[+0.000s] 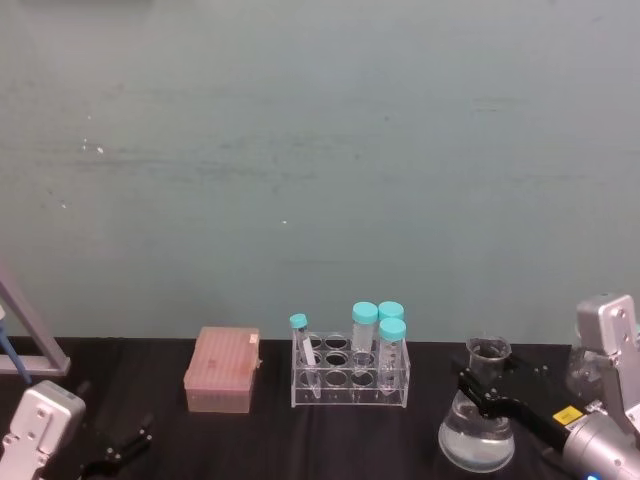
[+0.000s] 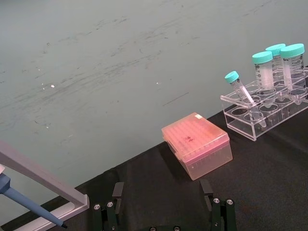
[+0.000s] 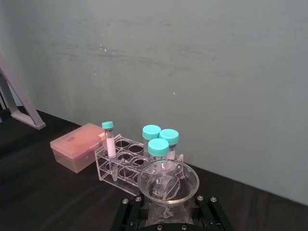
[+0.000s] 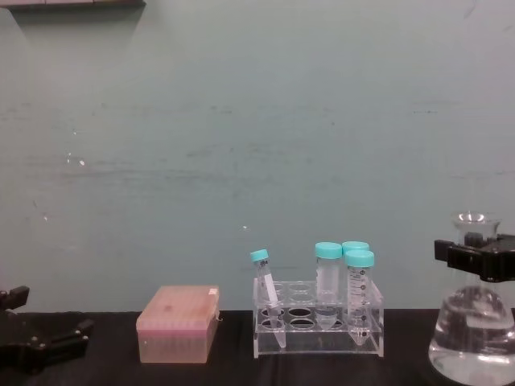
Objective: Pick up the beaker with the right gripper, shake it three times, and then put it down.
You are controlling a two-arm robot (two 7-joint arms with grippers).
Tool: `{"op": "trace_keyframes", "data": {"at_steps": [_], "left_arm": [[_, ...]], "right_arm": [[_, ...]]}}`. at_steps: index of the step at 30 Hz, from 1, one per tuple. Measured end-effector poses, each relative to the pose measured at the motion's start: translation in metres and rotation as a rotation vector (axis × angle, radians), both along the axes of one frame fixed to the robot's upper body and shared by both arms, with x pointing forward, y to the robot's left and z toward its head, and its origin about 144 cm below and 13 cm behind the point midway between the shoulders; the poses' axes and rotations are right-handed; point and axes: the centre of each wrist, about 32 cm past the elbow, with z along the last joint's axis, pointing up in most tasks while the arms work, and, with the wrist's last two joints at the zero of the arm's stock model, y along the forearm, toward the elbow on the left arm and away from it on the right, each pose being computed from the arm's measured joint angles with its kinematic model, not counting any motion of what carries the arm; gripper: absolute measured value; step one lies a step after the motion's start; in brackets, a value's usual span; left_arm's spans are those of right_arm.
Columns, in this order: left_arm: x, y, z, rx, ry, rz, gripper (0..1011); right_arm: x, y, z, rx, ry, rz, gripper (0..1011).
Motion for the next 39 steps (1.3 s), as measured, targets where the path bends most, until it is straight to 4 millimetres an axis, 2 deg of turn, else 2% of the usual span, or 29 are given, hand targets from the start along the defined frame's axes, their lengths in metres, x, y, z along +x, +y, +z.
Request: {"op": "trace_keyframes", "data": {"at_steps": [31,36,39], "left_arm": [[0.0,0.0,0.0,0.0,0.0,0.0,1000],[0.0,0.0,0.0,0.0,0.0,0.0,1000],[0.0,0.0,0.0,0.0,0.0,0.0,1000]], "right_arm": [[0.0006,-0.0004,-0.0009,0.031,0.037,-0.001,451],[0.0015,-0.0051,-0.001,0.179,0.154,0.002,452],[0.0013,-0.0081,-0.0008,0.388,0.279,0.019,451]]}}
